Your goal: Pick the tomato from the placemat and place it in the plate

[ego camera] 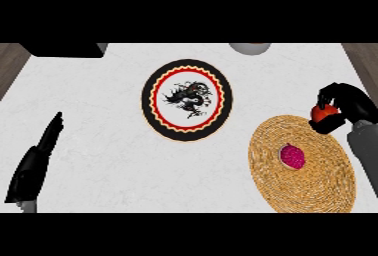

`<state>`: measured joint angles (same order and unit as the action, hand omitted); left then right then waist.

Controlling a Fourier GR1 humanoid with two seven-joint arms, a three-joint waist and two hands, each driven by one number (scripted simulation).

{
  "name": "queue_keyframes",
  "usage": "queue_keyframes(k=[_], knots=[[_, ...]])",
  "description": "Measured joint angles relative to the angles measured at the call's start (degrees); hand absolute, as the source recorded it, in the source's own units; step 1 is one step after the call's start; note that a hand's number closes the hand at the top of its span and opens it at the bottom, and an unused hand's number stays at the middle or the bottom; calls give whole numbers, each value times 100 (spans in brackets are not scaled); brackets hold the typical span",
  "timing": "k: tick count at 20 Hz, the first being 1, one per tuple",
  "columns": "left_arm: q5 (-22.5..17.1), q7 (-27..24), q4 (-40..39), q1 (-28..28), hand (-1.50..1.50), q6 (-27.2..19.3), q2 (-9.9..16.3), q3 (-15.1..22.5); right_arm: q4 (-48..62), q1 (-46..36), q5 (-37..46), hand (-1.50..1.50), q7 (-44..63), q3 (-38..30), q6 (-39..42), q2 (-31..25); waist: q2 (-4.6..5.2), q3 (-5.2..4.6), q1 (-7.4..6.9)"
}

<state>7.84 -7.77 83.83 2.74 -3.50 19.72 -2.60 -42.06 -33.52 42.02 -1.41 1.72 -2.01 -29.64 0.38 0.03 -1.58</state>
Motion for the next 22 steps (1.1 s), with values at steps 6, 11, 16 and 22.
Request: queue_keyframes(k=[6, 11, 16, 22], knots=[[-30, 50, 93, 114, 0, 51, 34, -104, -560, -195, 141, 150, -25, -156, -876, 22, -44, -1, 117], [-17, 47, 92, 214, 0, 33, 11, -159, -1719, -169, -189, 150, -337, -165, -846, 162, -78, -7, 203], [14, 39, 147, 308, 0, 59, 17, -204, -2953, -177, -525, 150, -40, 40, -225, 441, -81, -8, 206], [64, 120, 63, 78, 0, 120, 2, -249, -3789, -405, -471, 150, 663, 480, 161, 1056, -59, -8, 164]])
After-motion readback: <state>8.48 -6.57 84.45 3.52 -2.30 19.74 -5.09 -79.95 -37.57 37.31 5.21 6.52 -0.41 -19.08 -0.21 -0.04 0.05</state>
